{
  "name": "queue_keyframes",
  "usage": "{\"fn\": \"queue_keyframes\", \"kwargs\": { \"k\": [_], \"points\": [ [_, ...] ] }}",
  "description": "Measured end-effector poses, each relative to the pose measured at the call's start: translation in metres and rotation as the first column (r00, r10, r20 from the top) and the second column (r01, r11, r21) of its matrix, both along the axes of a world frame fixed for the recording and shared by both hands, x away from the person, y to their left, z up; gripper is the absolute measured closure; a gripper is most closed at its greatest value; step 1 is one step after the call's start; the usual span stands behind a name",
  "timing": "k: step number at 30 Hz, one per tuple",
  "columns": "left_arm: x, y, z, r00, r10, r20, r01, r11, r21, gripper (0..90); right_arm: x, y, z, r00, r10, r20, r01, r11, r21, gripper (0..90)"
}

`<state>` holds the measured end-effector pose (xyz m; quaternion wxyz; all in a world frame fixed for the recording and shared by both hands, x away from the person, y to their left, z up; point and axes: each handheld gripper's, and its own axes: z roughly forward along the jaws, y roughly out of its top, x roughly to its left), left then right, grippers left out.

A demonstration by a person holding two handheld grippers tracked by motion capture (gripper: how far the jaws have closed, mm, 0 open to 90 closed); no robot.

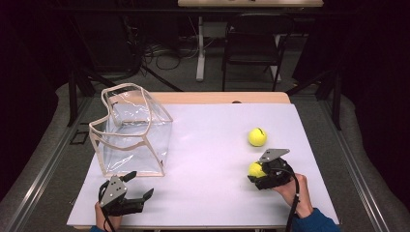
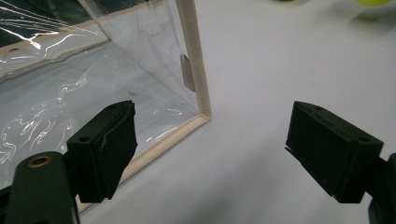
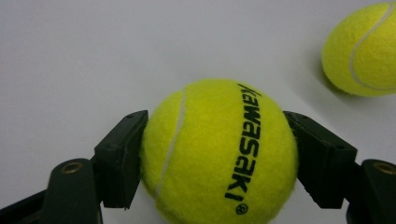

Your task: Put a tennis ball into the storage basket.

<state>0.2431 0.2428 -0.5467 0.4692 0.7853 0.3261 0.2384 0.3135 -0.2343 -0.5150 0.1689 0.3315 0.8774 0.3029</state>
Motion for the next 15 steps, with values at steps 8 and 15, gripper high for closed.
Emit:
{"fn": "queue_keyframes", "kwargs": {
  "k": [8, 15],
  "points": [
    [-0.001, 0.0, 0.0, 1.0, 0.0, 0.0, 0.0, 1.0, -0.01, 16.1, 0.005, 0.007, 0.0, 0.9999, 0.017, 0.003, -0.017, 1.0, -0.005, 25.5],
    [-0.001, 0.0, 0.0, 1.0, -0.002, 0.001, 0.002, 1.0, -0.006, 16.1, 0.008, 0.015, 0.0, 0.9993, 0.039, 0.003, -0.039, 0.999, -0.008, 25.5]
  ]
}}
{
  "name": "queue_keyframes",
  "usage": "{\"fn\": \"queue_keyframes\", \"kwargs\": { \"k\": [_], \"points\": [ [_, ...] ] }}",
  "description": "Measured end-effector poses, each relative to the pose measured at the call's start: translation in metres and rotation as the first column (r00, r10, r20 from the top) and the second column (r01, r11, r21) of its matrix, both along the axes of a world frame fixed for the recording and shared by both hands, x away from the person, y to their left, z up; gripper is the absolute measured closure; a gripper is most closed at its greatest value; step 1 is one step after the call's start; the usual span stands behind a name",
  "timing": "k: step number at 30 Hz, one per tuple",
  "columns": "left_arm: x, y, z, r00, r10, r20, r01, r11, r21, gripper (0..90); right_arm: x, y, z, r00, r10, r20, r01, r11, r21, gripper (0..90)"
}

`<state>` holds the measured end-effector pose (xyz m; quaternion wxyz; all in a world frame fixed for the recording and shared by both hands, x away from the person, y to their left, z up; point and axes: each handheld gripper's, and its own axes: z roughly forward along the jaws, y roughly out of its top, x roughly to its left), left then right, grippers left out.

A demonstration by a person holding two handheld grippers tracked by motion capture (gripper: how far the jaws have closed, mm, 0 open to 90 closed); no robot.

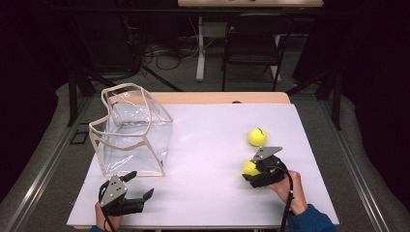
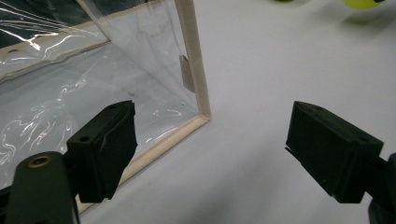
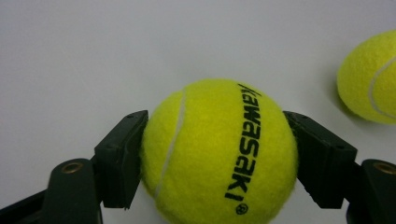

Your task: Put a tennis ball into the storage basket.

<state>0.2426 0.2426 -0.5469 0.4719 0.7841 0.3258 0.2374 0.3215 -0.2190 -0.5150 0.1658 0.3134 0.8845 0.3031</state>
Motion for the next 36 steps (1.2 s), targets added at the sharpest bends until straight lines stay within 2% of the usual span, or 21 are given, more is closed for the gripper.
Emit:
{"fn": "queue_keyframes", "kwargs": {
  "k": [36],
  "points": [
    [0.0, 0.0, 0.0, 1.0, -0.007, 0.002, 0.007, 1.0, 0.0, 16.1, 0.012, 0.049, 0.005, 0.9941, 0.106, 0.02, -0.106, 0.994, -0.022, 25.6]
  ]
}}
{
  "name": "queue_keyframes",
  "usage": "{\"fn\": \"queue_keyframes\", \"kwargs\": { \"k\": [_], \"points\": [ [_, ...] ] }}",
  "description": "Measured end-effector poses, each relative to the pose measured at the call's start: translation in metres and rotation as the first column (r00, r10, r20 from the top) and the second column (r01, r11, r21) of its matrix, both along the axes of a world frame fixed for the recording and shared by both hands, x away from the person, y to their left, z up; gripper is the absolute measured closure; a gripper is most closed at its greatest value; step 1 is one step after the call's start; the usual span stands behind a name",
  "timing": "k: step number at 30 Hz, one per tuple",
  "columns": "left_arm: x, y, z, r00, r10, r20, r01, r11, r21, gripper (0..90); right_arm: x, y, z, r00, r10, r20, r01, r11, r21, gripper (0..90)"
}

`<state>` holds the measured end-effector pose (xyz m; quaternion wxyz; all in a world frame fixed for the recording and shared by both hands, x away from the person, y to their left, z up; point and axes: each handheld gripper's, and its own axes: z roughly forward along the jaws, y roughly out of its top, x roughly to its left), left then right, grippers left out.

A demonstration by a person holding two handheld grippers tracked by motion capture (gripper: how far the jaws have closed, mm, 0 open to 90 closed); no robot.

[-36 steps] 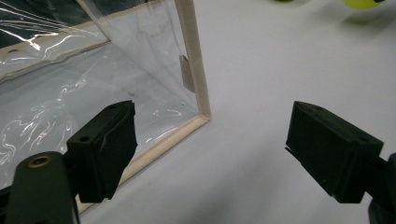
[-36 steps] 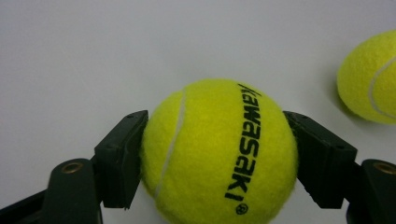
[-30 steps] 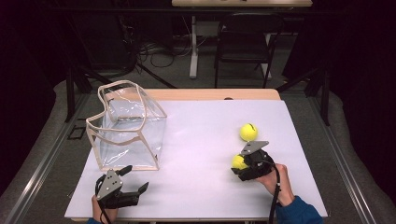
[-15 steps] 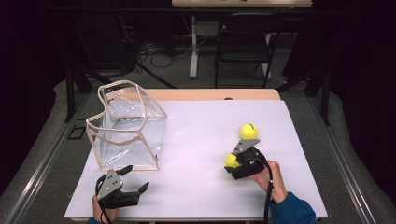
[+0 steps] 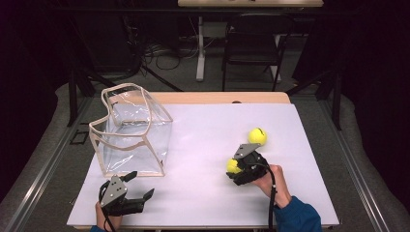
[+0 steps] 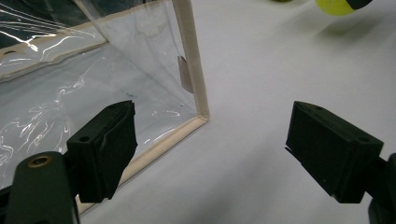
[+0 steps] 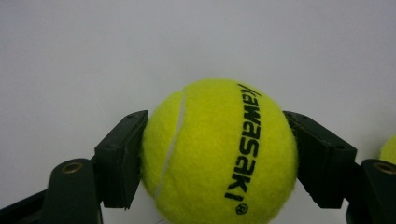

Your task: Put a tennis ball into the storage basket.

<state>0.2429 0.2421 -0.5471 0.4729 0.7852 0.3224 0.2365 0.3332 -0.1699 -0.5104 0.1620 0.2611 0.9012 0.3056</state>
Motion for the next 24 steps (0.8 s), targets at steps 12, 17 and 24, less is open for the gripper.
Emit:
{"fn": "queue_keyframes", "kwargs": {
  "k": [12, 17, 24],
  "points": [
    [0.0, 0.0, 0.0, 1.0, -0.002, 0.001, 0.002, 1.0, 0.005, 16.1, 0.001, 0.006, 0.004, 0.9999, 0.011, 0.013, -0.011, 1.0, -0.002, 25.6],
    [-0.001, -0.001, 0.0, 1.0, -0.003, 0.001, 0.003, 1.0, 0.0, 16.1, 0.001, 0.01, 0.004, 0.9997, 0.022, 0.014, -0.022, 1.0, -0.003, 25.6],
    [0.0, -0.001, 0.0, 1.0, -0.002, -0.002, 0.002, 1.0, 0.001, 16.1, 0.003, 0.015, 0.006, 0.9995, 0.032, 0.009, -0.032, 0.999, 0.007, 25.7]
  ]
}}
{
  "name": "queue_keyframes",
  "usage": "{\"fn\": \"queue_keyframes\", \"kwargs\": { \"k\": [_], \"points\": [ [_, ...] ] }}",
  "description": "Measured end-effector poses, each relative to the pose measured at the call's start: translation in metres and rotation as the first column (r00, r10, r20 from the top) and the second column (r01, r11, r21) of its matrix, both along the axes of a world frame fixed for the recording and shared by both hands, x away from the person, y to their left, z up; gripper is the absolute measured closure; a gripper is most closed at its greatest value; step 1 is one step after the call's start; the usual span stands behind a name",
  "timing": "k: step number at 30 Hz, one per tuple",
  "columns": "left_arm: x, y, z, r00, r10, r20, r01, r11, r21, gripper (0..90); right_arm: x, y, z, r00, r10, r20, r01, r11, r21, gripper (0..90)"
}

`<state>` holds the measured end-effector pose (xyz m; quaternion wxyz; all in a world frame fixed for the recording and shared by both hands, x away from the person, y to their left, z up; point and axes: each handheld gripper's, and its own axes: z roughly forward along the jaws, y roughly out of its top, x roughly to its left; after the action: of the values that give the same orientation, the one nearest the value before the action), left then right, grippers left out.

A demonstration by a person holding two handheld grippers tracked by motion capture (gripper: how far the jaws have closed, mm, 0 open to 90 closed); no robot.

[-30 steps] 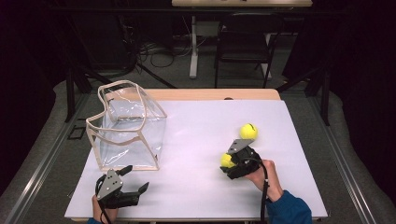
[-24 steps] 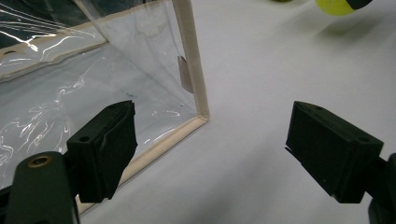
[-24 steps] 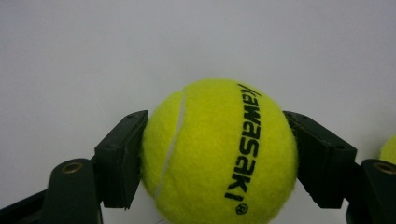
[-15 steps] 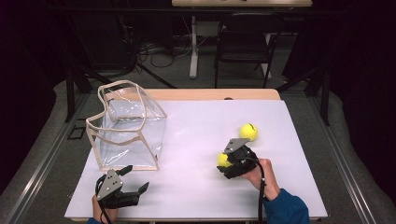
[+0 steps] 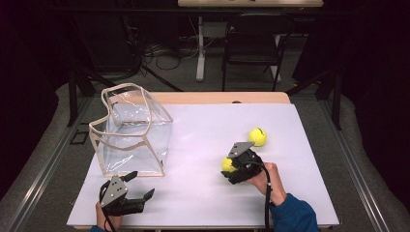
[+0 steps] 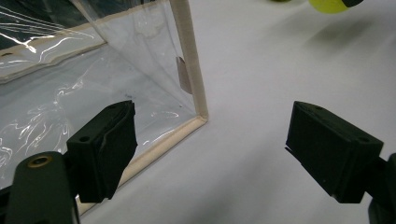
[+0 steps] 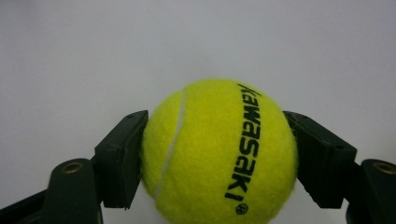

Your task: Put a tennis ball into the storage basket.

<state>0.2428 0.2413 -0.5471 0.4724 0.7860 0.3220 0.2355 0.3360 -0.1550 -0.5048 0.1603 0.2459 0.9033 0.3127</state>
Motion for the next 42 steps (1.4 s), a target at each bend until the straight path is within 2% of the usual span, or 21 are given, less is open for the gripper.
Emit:
{"fn": "queue_keyframes", "kwargs": {
  "k": [42],
  "points": [
    [0.0, -0.001, 0.0, 0.9998, -0.014, 0.011, 0.014, 0.9999, -0.003, 16.1, 0.009, 0.033, 0.0, 0.9979, 0.059, -0.026, -0.059, 0.998, 0.018, 25.7]
  ]
}}
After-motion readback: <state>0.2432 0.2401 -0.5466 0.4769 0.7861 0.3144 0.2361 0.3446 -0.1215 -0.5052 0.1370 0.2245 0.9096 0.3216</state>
